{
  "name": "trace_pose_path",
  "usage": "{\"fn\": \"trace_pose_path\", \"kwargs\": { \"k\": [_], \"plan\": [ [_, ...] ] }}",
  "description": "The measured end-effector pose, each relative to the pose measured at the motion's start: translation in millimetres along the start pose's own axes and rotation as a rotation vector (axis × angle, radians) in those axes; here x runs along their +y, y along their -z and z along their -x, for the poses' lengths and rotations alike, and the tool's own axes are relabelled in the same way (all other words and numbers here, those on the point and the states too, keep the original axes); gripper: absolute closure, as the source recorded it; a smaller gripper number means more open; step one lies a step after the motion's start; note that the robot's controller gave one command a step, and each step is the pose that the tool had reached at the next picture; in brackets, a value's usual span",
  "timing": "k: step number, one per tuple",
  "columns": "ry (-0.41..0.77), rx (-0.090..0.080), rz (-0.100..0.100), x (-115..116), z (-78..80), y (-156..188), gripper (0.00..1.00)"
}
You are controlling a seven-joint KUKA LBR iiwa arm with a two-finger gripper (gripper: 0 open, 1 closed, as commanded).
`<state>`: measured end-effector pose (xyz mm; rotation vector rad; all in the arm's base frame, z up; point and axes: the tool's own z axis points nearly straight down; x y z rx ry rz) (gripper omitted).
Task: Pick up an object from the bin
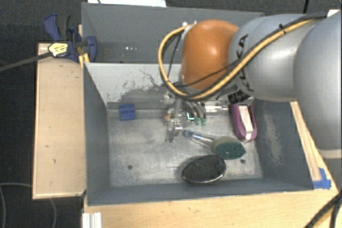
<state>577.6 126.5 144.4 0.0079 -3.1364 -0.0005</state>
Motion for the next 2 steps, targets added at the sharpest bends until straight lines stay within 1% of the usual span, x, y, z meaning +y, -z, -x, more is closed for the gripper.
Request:
{"fn": "trace_pose_path", "kwargs": {
  "k": [1, 2],
  "plan": [
    [0.147, -0.047, 0.010, -54.5, 20.0, -58.6, 0.00],
    [0.143, -0.052, 0.010, -53.5, 21.0, -56.6, 1.00]
  ]
}}
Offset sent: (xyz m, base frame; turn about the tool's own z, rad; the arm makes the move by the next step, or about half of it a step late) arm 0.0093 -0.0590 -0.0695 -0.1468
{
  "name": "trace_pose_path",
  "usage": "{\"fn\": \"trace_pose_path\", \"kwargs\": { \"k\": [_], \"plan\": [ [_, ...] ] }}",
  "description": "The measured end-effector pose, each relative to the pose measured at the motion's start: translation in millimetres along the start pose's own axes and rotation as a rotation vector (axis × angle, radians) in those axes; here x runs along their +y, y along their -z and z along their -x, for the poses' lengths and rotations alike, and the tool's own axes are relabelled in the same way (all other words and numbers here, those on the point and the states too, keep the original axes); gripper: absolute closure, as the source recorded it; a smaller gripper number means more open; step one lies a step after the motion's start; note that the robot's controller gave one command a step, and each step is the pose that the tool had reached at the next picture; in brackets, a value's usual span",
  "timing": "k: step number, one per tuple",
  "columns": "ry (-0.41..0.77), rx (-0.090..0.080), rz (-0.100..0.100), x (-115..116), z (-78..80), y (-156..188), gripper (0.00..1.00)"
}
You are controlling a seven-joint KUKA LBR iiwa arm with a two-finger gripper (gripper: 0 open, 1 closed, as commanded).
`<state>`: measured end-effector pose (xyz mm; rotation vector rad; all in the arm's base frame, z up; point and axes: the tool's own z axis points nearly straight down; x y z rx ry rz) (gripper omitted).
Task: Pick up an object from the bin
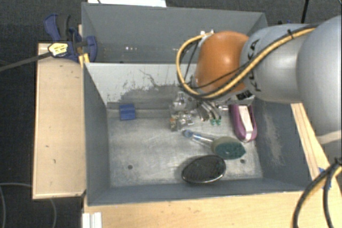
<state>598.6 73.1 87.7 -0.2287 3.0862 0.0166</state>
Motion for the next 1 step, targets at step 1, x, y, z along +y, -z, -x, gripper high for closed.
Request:
{"fn": "trace_pose_path", "kwargs": {
  "k": [1],
  "plan": [
    [0.111, 0.036, -0.005, -6.2, -25.5, 146.8, 1.00]
  ]
}}
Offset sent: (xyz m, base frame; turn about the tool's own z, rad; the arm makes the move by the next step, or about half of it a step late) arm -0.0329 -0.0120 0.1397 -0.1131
